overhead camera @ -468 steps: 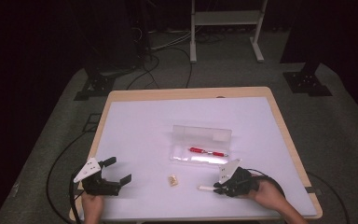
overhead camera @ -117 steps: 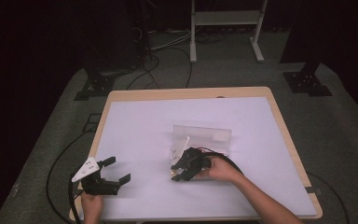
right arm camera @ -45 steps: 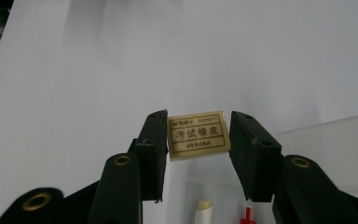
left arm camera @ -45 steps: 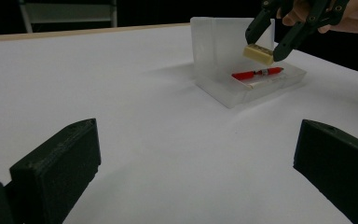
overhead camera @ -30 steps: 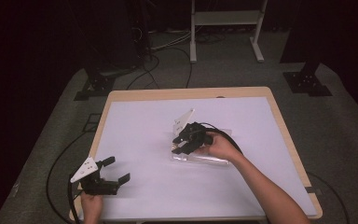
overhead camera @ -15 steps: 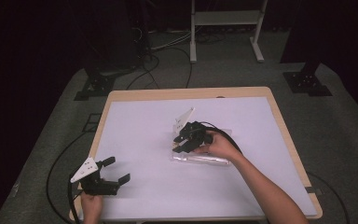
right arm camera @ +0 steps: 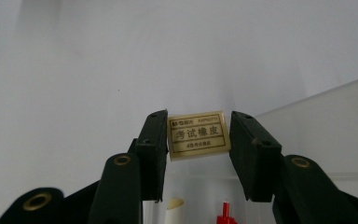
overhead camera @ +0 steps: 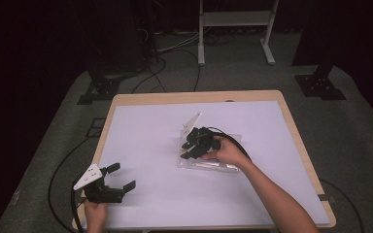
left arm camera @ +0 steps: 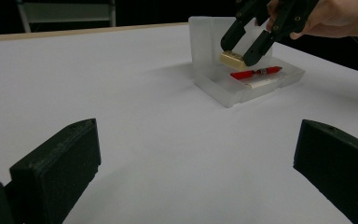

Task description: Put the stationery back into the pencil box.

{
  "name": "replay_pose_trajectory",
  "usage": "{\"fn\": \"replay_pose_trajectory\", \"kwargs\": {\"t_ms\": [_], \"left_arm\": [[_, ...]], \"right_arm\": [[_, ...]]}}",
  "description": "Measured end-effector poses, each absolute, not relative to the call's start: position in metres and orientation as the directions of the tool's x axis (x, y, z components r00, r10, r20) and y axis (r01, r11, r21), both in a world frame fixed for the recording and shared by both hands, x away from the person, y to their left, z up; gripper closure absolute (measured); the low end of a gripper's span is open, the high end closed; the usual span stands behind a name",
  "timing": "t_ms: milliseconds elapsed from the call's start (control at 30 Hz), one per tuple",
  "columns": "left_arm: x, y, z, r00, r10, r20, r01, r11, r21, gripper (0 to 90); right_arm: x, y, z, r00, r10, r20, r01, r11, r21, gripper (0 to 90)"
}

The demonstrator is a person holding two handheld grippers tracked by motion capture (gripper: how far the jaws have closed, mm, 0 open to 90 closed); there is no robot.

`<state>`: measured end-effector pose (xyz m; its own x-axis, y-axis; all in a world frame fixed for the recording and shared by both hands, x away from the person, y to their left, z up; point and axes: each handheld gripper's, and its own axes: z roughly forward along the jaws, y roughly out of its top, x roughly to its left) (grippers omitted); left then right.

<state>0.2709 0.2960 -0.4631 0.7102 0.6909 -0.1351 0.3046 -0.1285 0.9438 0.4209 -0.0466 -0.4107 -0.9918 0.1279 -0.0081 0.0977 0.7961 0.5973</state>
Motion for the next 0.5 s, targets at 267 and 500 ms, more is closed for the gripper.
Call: {"fn": "replay_pose_trajectory", "kwargs": {"t_ms": [267,500], "left_arm": [[0.271,0.296,-0.463,0.712,0.689,-0.135,0.305,-0.13,0.944,0.0],[0.271,0.296,-0.463,0.712,0.689,-0.135,0.305,-0.13,0.944,0.0]], "right_arm": [[0.424,-0.043,-0.417,-0.991,0.131,0.002,0.107,0.802,0.588,57.0],[0.425,-0.042,-0.423,-0.991,0.137,0.012,0.118,0.804,0.583,57.1]]}}
